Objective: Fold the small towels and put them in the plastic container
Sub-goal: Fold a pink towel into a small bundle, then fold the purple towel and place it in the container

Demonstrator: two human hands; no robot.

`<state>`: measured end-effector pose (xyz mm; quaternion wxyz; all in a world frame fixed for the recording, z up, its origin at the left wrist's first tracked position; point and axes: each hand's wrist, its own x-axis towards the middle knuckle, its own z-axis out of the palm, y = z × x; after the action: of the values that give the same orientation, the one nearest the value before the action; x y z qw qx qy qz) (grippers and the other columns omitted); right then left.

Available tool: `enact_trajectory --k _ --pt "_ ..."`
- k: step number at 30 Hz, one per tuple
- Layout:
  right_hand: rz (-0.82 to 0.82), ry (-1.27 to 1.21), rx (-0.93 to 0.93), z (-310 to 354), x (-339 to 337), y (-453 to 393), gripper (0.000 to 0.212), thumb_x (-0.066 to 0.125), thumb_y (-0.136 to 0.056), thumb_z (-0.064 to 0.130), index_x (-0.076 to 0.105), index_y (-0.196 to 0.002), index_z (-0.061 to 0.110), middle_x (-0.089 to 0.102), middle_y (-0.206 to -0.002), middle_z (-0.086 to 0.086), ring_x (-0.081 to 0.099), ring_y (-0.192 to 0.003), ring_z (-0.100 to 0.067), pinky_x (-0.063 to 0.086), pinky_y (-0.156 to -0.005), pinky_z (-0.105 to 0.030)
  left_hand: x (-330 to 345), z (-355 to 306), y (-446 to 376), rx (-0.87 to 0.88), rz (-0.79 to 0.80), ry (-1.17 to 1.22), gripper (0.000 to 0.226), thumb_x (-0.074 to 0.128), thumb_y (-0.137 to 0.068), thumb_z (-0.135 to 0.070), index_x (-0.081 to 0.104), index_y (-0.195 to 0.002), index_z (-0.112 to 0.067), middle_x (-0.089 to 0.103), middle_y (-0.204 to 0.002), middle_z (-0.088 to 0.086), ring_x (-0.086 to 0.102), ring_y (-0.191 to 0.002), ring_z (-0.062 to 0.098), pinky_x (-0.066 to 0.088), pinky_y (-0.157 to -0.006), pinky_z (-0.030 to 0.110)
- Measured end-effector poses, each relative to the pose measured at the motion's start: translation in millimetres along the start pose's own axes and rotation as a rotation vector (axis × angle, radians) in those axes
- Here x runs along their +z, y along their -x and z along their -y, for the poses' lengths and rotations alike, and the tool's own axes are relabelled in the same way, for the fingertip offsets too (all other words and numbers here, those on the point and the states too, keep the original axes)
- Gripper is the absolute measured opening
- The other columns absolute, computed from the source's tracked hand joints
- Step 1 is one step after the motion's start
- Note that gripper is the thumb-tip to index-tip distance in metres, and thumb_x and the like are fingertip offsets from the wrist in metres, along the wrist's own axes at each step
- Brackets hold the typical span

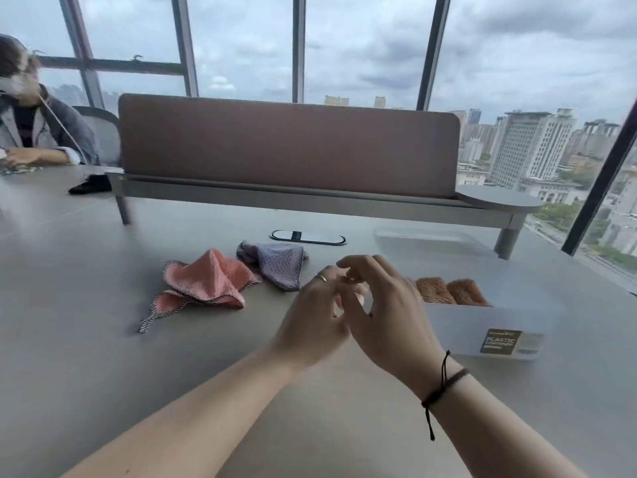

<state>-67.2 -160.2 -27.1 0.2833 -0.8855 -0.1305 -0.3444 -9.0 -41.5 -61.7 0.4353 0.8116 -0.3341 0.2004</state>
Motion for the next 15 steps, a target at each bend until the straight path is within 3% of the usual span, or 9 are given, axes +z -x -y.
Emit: enact_trajectory --k 2,5,7,9,12,15 --pt "0.102 -0.035 0.013 1 27 11 0.032 0.059 -0.090 0.022 0.056 -0.120 0.032 0.059 -0.109 0.010 0.060 -0.098 -0.012 0.049 -0.078 -0.030 -23 29 10 -0.130 0.019 -0.109 0.024 0.056 -0.084 -0.024 0.070 -0.104 -0.023 0.064 -0.110 -0.009 0.063 -0.095 0.011 0.053 -0.080 0.035" --pt "0.315 0.044 0.060 -11 56 20 0.043 0.059 -0.089 0.025 0.050 -0.131 0.032 0.054 -0.123 0.008 0.058 -0.112 -0.016 0.048 -0.088 -0.030 -52 66 18 -0.224 0.046 -0.256 0.030 0.060 -0.088 -0.030 0.069 -0.115 -0.020 0.060 -0.129 -0.002 0.059 -0.118 0.017 0.047 -0.101 0.036" --pt "0.419 0.120 0.063 -17 66 21 0.044 0.058 -0.089 0.030 0.051 -0.133 0.031 0.050 -0.131 0.007 0.055 -0.119 -0.017 0.042 -0.097 -0.027 -63 80 19 -0.272 0.110 -0.353 0.034 0.062 -0.091 -0.032 0.064 -0.124 -0.024 0.049 -0.148 -0.002 0.047 -0.135 0.019 0.036 -0.113 0.032" --pt "0.446 0.158 0.069 -20 71 19 0.040 0.054 -0.091 0.036 0.054 -0.131 0.032 0.047 -0.138 0.006 0.050 -0.126 -0.017 0.037 -0.104 -0.025 -63 85 16 -0.316 0.249 -0.460 0.039 0.056 -0.095 -0.041 0.057 -0.131 -0.028 0.035 -0.158 -0.004 0.028 -0.147 0.019 0.021 -0.120 0.037" --pt "0.480 0.184 0.088 -22 72 17 0.038 0.051 -0.093 0.041 0.056 -0.130 0.035 0.038 -0.151 0.004 0.042 -0.136 -0.016 0.030 -0.110 -0.023 -51 86 11 -0.324 0.378 -0.583 0.045 0.043 -0.098 -0.051 0.050 -0.136 -0.028 0.041 -0.154 -0.007 0.021 -0.149 0.018 0.005 -0.123 0.048" --pt "0.521 0.164 0.109 -25 67 18 0.040 0.052 -0.093 0.043 0.054 -0.133 0.037 0.027 -0.159 0.004 0.030 -0.144 -0.016 0.024 -0.114 -0.023 -45 84 10 -0.214 0.312 -0.653 0.044 0.045 -0.096 -0.049 0.057 -0.132 -0.026 0.056 -0.140 -0.007 0.040 -0.137 0.017 0.022 -0.117 0.045"
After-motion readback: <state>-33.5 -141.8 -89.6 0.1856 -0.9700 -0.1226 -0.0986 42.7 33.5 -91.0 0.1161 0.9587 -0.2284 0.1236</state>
